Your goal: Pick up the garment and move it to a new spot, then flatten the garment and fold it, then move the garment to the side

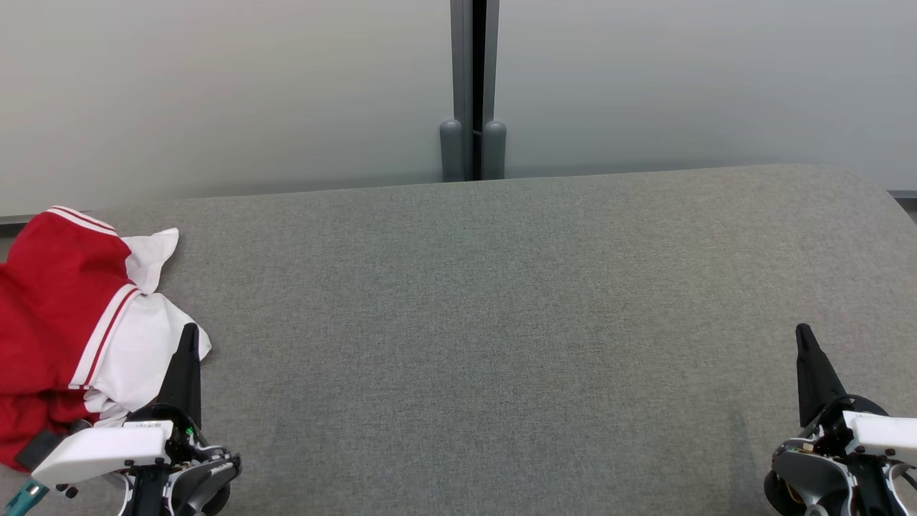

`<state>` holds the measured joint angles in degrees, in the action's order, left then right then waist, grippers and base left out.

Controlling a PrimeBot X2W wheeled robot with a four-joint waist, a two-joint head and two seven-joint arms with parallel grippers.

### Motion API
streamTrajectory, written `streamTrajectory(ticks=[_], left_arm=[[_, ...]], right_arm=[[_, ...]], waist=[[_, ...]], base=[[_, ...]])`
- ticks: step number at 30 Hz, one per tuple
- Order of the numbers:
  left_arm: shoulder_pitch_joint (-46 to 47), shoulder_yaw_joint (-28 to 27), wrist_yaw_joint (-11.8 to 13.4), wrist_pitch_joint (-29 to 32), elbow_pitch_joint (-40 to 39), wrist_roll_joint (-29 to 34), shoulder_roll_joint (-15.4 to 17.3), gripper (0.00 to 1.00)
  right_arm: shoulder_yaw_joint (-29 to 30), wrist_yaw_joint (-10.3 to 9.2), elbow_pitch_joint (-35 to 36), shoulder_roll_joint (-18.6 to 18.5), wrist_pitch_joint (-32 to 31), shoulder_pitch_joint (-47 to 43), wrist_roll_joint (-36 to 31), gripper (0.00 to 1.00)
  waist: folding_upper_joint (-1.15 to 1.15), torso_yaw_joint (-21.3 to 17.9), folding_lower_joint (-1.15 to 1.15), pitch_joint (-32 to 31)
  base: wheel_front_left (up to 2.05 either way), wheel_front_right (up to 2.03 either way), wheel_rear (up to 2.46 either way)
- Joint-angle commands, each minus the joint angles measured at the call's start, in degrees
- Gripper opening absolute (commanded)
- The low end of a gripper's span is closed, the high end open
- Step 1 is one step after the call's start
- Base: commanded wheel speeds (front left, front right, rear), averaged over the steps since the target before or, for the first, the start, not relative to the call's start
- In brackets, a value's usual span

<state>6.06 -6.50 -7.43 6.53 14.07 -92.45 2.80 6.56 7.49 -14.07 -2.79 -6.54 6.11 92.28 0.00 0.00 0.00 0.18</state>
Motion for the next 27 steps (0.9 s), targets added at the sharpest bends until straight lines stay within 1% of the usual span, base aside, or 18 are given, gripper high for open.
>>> streamTrajectory(ticks=[1,10,11,16,21,24,27], left_arm=[[0.5,-0.1,-0.2,0.1,0.0,0.1,0.2,0.00],[0.5,-0.1,-0.2,0.1,0.0,0.1,0.2,0.00],[0.0,0.0,0.0,0.0,0.0,0.0,0.0,1.00],[-2.3,0.3,0.0,-0.1,2.0,0.1,-0.7,1.00],[-2.9,1.6,0.0,-1.6,0.7,1.1,-0.4,1.00],[-3.2,2.6,0.0,-2.5,0.1,2.1,0.0,1.00],[-3.4,2.6,0.0,-3.4,-0.4,4.5,0.1,1.00]], right_arm=[[0.0,0.00,0.1,-0.2,-0.1,0.4,0.3,0.00],[0.0,0.00,0.1,-0.2,-0.1,0.4,0.3,0.00],[0.0,0.00,0.0,0.0,0.0,0.0,0.0,1.00],[-0.2,-0.01,-2.0,0.6,0.1,-2.0,0.0,1.00],[-2.0,-0.01,-1.7,0.5,1.5,-2.2,-0.2,1.00],[-3.3,-0.01,-1.8,0.3,2.5,-2.1,-1.4,1.00],[-4.7,-0.01,-2.5,0.0,3.4,-1.9,-3.8,1.00]], waist=[[0.00,0.0,0.00,0.0],[0.00,0.0,0.00,0.0],[0.00,0.0,0.00,0.0],[0.00,0.0,0.00,0.0],[0.00,0.0,0.00,0.1],[0.00,0.0,0.00,0.1],[0.00,0.1,0.00,0.1]], base=[[0.00,0.00,0.00],[0.00,0.00,0.00],[0.00,0.00,0.00],[0.00,0.00,0.00],[0.00,0.00,0.00],[0.00,0.00,0.00],[0.00,0.00,0.00]])
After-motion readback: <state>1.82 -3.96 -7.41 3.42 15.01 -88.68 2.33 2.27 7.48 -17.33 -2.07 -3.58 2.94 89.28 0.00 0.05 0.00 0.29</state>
